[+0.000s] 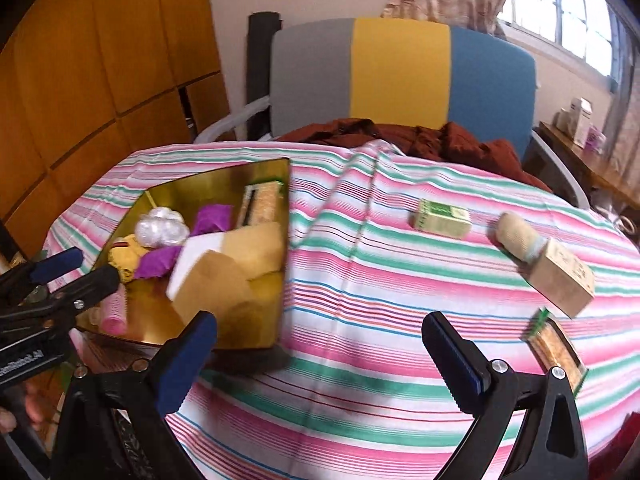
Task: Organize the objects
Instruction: 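Move both tools away from the tray back over the cloth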
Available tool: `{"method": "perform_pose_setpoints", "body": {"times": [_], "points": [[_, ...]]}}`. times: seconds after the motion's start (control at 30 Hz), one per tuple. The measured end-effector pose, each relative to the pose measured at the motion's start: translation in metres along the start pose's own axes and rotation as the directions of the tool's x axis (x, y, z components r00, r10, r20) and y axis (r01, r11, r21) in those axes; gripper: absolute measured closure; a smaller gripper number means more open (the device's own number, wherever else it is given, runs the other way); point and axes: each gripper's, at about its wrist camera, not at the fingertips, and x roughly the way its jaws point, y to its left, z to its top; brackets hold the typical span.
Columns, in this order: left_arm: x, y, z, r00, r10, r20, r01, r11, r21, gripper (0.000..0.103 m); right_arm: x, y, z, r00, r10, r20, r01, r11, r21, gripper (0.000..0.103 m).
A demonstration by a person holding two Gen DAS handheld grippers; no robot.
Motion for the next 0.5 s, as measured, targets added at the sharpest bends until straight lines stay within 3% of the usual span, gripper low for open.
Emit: {"method": "perform_pose_setpoints", "body": {"times": [0.5], "points": [[0.005, -0.03, 0.003, 0.994, -0.105, -0.015, 0.106, 0.992, 0.066, 0.024, 0.001, -0.074, -0.008, 0.995, -0.062, -0.079, 0.073, 0.988, 0.139, 0.0]]}}
